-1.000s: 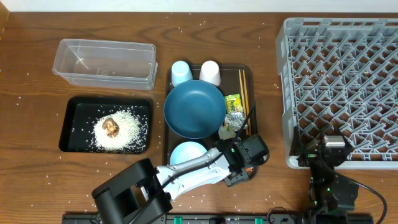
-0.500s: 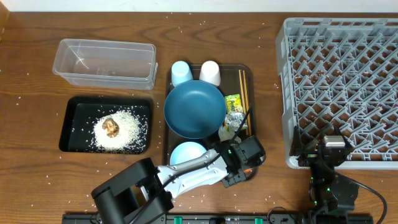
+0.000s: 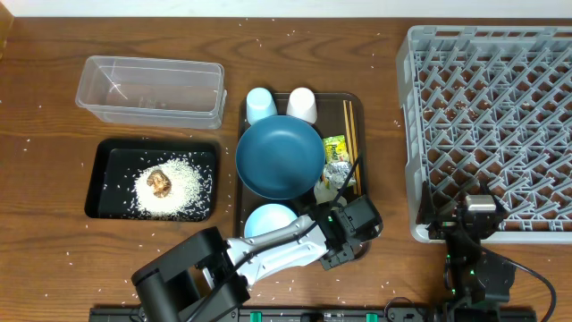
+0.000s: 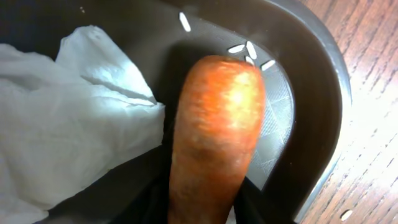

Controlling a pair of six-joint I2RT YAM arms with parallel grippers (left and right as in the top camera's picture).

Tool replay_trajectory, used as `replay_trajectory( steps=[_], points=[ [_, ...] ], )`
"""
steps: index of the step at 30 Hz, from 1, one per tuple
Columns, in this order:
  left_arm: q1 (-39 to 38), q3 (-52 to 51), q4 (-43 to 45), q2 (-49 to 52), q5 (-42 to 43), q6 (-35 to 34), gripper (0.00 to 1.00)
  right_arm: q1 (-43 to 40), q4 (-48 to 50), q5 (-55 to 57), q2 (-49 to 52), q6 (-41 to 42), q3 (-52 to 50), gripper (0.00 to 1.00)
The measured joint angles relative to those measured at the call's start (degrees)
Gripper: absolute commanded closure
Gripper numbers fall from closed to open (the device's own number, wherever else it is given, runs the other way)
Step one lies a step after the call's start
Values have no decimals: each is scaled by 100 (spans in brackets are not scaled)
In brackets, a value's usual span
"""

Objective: Sort waste into correct bins and load items into the dishwasher rack
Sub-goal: 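Carry the carrot left and drop it onto the black tray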

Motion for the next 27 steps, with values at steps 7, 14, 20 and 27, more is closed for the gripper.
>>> replay_trajectory(
  steps=[7, 14, 20, 27],
  points=[
    [0, 0, -4, -57, 0, -92, 76, 0, 0, 0, 0, 0, 0, 1],
    [26, 0, -15, -540, 9, -350, 78, 0, 2, 0, 0, 0, 0, 1],
    [468, 0, -234, -1410, 26, -704, 81, 0, 2, 0, 0, 0, 0, 1],
    [1700, 0, -769, -2393, 35, -997, 81, 0, 0, 0, 0, 0, 0, 1]
  ],
)
